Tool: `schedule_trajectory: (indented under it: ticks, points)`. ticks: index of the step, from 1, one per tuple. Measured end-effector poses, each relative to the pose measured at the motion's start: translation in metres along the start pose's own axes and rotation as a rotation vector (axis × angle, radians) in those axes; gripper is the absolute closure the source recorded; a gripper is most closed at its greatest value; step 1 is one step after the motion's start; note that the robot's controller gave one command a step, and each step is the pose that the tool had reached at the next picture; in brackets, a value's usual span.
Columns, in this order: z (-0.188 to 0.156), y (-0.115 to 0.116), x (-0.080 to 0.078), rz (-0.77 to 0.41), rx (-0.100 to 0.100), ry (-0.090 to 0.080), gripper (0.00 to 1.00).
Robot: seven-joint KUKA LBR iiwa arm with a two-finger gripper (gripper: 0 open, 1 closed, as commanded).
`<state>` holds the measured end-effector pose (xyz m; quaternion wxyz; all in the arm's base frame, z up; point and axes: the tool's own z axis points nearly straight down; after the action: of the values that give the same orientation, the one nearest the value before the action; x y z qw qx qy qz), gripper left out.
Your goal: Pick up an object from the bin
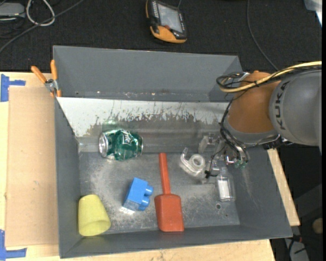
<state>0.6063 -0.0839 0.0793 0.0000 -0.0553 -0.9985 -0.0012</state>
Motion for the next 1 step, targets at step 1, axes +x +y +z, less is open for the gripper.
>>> schedule_trajectory:
  ticks: [1]
  points:
    - [-0.0818,0.0057,-0.0118,0.075,0.002,-0.018,0.0]
